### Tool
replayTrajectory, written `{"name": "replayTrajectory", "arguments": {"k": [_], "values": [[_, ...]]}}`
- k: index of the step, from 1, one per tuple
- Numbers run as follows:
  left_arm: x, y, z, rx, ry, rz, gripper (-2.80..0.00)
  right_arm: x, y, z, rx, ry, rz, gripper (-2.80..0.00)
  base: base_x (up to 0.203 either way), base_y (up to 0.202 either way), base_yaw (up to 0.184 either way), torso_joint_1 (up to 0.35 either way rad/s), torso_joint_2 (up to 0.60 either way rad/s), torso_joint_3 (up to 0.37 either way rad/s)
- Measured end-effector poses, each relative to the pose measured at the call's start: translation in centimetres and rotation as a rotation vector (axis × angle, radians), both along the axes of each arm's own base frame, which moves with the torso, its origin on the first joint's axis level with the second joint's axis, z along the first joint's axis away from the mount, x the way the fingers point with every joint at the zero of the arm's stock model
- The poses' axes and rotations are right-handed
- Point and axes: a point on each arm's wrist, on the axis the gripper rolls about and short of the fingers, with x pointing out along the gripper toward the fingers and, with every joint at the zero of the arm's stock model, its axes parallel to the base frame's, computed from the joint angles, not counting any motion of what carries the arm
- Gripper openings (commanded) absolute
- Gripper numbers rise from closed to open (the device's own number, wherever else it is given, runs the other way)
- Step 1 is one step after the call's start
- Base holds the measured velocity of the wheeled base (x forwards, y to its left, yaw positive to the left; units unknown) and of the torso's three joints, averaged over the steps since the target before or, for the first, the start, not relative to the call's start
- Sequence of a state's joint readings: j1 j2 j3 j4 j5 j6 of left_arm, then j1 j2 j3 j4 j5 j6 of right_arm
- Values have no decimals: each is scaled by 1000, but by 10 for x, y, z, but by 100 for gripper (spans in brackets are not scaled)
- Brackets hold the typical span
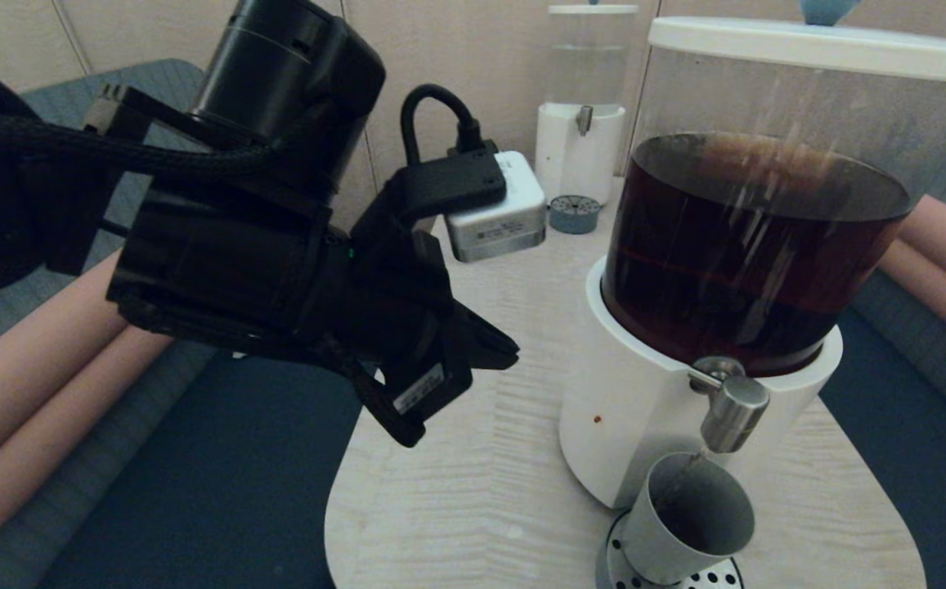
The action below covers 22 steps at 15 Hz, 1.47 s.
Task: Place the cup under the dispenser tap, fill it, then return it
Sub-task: Turn off the faucet
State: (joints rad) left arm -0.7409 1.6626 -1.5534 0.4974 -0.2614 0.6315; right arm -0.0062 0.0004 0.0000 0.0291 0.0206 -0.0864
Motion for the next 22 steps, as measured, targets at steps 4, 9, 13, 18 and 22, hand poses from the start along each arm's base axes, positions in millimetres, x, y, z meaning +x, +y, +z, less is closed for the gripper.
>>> {"name": "replayTrajectory", "arguments": {"k": [4, 9, 13, 18, 22], "values": [[-15, -39, -4, 34, -90, -12, -280, 0, 0, 0, 0, 0, 0, -280, 0, 0, 0, 0, 0, 0], [-24, -83, -14, -29, -132, -102, -280, 0, 0, 0, 0, 0, 0, -280, 0, 0, 0, 0, 0, 0], [-30, -100, -17, -30, -140, -131, -280, 0, 0, 0, 0, 0, 0, -280, 0, 0, 0, 0, 0, 0], [-33, -106, -20, -25, -136, -145, -280, 0, 0, 0, 0, 0, 0, -280, 0, 0, 0, 0, 0, 0], [-37, -107, -23, -12, -129, -154, -280, 0, 0, 0, 0, 0, 0, -280, 0, 0, 0, 0, 0, 0]]}}
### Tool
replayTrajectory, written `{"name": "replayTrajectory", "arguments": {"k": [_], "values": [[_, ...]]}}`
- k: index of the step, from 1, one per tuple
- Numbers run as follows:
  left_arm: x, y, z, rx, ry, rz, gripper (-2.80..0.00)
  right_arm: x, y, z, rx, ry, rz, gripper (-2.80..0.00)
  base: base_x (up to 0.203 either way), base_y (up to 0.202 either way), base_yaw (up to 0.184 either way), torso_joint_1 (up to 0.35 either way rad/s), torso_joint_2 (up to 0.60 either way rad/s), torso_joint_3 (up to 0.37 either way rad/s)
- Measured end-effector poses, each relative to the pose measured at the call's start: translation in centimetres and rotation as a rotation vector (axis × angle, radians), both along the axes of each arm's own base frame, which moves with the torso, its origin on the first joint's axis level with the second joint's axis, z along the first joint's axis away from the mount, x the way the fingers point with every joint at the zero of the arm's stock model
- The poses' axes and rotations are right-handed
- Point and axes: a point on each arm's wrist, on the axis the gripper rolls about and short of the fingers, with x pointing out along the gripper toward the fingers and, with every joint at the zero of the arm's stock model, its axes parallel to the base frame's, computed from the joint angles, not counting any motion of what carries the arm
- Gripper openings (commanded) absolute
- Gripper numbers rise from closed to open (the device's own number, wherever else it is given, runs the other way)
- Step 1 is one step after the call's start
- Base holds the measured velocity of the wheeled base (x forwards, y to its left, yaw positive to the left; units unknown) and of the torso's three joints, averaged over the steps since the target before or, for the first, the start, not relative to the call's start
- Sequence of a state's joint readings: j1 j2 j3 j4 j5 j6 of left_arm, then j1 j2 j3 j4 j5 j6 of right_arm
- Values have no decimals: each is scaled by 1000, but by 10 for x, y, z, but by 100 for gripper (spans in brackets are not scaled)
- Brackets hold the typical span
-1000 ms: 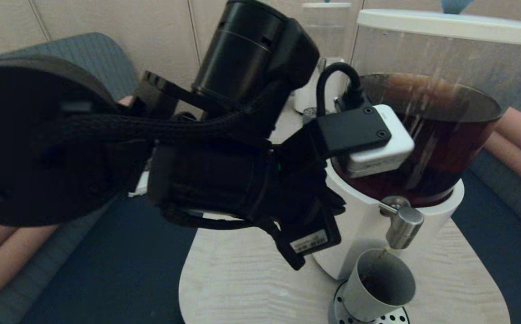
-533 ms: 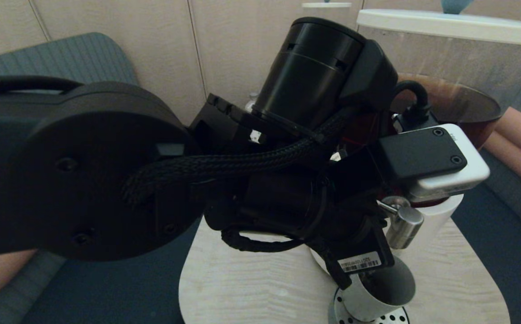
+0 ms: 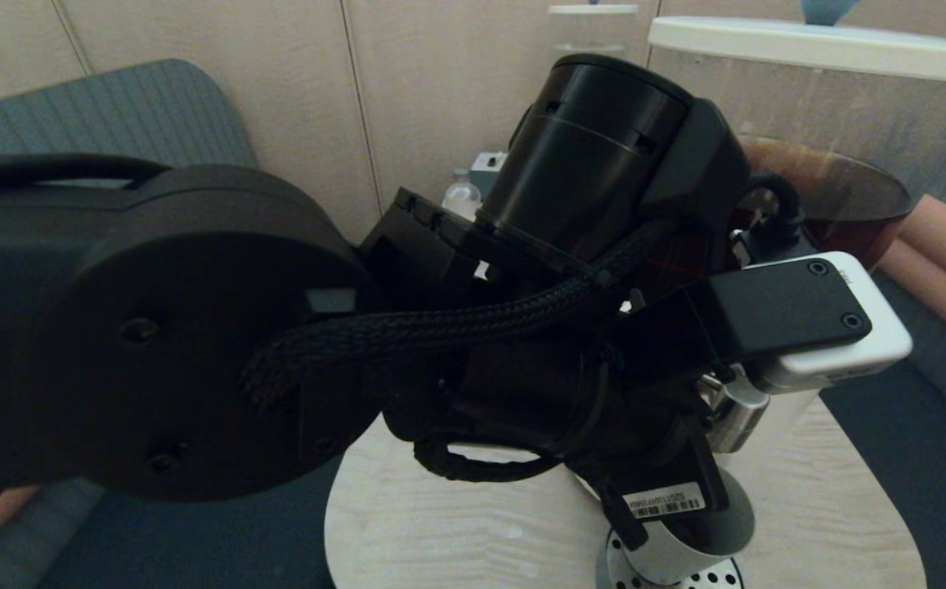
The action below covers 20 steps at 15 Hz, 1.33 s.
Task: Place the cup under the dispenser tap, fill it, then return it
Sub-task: Turn off the faucet
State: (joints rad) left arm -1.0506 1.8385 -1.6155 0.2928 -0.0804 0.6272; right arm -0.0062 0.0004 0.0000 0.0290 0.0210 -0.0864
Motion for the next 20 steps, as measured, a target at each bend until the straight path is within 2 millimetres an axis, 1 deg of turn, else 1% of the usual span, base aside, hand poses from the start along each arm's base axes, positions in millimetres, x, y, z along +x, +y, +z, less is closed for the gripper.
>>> {"name": "replayTrajectory", "arguments": {"k": [12, 20], "values": [[1, 0, 5, -23, -34, 25, -280, 0, 0, 0, 0, 0, 0, -280, 0, 0, 0, 0, 0, 0], [10, -9, 2, -65, -66, 35, -280, 0, 0, 0, 0, 0, 0, -280, 0, 0, 0, 0, 0, 0]]}}
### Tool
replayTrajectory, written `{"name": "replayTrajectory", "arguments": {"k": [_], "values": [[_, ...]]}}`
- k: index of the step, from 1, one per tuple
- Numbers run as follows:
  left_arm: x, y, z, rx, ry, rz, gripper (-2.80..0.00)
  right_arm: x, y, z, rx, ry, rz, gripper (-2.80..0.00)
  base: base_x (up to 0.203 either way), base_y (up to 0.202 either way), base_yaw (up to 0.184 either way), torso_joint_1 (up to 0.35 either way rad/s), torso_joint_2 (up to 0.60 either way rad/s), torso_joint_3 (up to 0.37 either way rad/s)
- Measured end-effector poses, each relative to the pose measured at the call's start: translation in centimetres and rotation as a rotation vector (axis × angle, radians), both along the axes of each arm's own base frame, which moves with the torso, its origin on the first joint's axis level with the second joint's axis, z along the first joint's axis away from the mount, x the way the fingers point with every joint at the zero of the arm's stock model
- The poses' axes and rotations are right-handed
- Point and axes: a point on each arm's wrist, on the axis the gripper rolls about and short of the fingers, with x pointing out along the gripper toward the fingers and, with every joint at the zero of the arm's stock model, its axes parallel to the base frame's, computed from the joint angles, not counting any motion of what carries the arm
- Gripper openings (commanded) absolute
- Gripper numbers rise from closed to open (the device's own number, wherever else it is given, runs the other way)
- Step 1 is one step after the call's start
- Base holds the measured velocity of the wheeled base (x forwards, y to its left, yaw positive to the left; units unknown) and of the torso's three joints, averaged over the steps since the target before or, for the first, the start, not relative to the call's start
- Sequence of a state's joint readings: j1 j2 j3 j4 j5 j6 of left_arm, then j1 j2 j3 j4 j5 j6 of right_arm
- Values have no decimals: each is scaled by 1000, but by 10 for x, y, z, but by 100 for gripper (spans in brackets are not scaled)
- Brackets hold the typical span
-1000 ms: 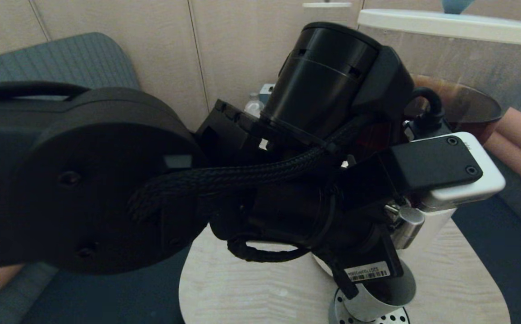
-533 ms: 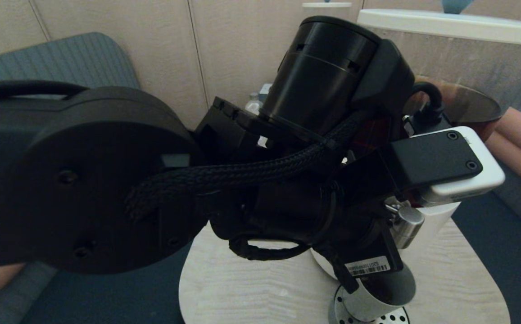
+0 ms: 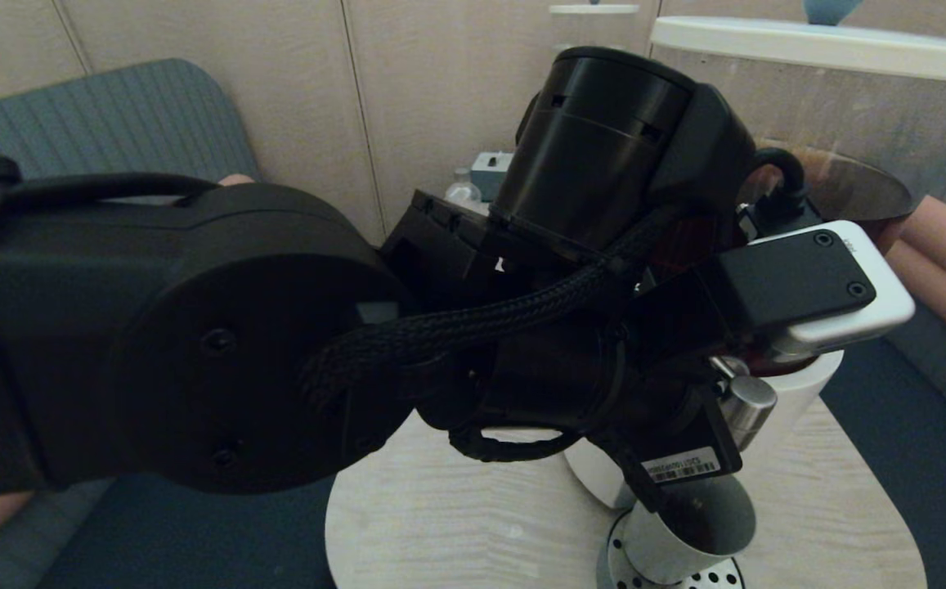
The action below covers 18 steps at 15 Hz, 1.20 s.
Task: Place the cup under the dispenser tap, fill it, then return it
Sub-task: Turn off the faucet
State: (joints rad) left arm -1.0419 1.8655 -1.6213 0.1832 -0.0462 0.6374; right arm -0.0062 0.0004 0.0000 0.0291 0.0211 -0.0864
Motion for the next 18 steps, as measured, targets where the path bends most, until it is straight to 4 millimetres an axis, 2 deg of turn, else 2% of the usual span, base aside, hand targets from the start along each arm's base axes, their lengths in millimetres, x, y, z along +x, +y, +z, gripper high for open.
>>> {"name": "replayTrajectory", "arguments": {"k": [18], "values": [[8, -9, -2, -48, -61, -8, -280, 0, 0, 0, 0, 0, 0, -280, 0, 0, 0, 0, 0, 0]]}}
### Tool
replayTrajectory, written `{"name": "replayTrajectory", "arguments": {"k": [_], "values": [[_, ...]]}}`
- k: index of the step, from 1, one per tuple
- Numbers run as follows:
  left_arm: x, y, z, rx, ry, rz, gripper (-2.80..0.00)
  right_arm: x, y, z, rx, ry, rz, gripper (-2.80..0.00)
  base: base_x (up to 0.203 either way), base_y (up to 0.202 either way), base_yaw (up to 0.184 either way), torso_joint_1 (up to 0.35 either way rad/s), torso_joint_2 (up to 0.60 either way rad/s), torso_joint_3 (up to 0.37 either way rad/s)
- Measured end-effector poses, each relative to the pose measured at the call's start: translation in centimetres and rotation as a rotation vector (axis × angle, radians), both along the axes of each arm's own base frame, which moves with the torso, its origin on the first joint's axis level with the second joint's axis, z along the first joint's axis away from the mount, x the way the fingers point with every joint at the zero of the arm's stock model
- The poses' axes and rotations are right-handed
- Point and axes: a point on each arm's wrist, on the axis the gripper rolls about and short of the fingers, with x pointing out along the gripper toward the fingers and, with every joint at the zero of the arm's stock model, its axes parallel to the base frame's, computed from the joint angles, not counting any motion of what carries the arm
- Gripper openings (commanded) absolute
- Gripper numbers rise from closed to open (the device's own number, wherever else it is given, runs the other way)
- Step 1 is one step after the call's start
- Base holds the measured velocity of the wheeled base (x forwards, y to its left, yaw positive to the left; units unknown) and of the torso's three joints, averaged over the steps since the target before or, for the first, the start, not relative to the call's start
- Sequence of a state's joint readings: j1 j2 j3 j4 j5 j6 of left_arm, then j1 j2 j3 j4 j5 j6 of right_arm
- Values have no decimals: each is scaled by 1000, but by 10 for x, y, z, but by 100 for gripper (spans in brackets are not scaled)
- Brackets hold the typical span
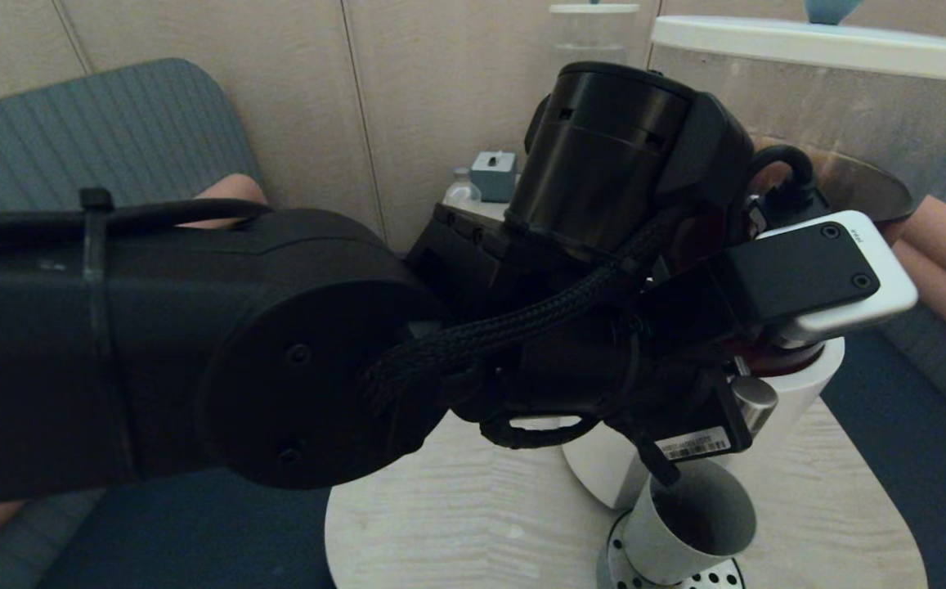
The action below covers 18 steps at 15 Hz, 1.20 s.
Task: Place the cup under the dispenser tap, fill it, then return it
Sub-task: Turn off the faucet
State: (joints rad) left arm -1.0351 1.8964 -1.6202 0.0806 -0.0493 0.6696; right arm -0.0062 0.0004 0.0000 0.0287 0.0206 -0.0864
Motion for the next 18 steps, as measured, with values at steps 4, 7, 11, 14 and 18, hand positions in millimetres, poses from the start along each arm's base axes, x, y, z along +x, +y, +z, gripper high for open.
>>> {"name": "replayTrajectory", "arguments": {"k": [4, 7, 11, 14, 18], "values": [[1, -2, -1, -7, -5, -1, -280, 0, 0, 0, 0, 0, 0, -280, 0, 0, 0, 0, 0, 0], [3, -5, -2, -14, -8, -2, -280, 0, 0, 0, 0, 0, 0, -280, 0, 0, 0, 0, 0, 0], [5, -8, -2, -30, -17, -6, -280, 0, 0, 0, 0, 0, 0, -280, 0, 0, 0, 0, 0, 0], [5, -9, -3, -32, -18, -6, -280, 0, 0, 0, 0, 0, 0, -280, 0, 0, 0, 0, 0, 0], [5, -4, -4, -30, -9, 2, -280, 0, 0, 0, 0, 0, 0, -280, 0, 0, 0, 0, 0, 0]]}}
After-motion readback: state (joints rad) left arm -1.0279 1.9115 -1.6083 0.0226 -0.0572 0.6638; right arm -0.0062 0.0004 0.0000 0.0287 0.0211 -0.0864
